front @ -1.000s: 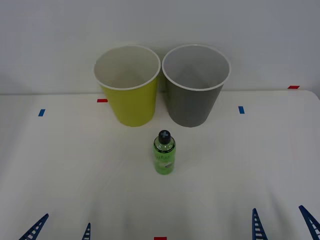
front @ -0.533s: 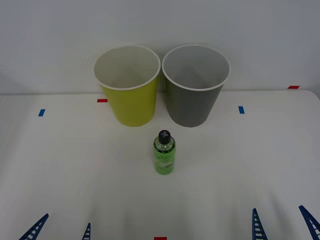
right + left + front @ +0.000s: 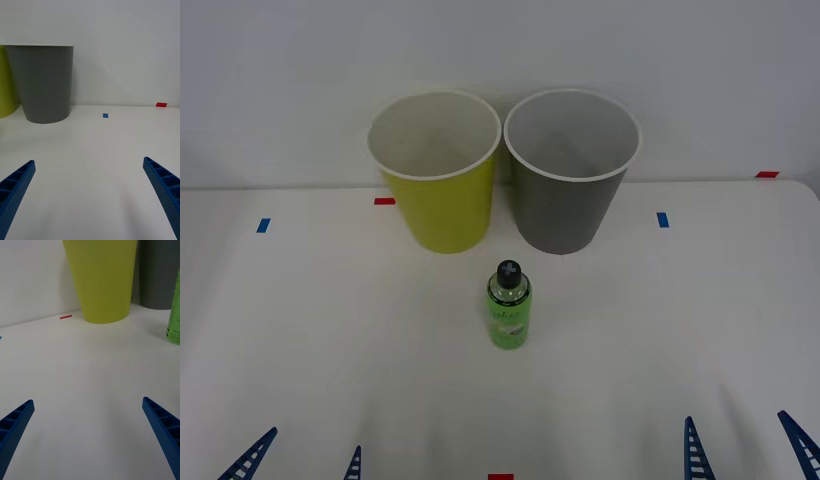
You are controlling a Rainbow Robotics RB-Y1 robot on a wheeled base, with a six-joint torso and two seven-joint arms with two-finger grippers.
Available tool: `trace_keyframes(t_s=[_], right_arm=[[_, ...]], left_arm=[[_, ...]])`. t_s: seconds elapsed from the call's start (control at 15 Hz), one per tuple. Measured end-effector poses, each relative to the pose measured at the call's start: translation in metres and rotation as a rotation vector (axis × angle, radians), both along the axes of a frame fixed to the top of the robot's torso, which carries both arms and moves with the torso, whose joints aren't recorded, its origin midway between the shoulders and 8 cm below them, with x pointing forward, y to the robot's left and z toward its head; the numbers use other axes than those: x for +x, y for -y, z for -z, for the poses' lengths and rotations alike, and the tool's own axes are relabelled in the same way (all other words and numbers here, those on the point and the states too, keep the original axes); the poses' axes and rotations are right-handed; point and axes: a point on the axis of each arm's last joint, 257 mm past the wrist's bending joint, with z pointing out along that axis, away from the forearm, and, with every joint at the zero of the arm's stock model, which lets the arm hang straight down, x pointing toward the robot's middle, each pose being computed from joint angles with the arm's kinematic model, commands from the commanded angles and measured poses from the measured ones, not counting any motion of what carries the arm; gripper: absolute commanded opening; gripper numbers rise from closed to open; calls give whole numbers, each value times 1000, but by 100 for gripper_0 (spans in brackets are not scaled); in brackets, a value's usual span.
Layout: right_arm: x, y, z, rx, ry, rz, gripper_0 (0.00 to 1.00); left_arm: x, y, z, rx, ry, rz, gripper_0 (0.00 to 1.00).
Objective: Put cans in the gray bin and PET bottles in the light green bin.
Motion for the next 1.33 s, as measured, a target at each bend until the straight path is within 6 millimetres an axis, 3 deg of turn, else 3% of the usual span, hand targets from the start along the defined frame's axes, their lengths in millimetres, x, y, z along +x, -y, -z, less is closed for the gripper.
trace_keyframes(t_s=[0.67,0.8,0.87,1.07,1.2,1.33], right_arm=[[0,0,0,0,0,0,100],[0,0,0,0,0,0,100],[0,0,0,0,0,0,100],[0,0,0,0,0,0,100],[0,0,0,0,0,0,100],[0,0,0,0,0,0,100]], left_arm=[[0,0,0,0,0,0,100],[1,0,11,0,-17,2,100],[6,0,16,3,-13,14,100],[25,0,0,5,66,79,100],[40,12,-12,14,114,143,100],[48,42,-20,0,142,242,100]])
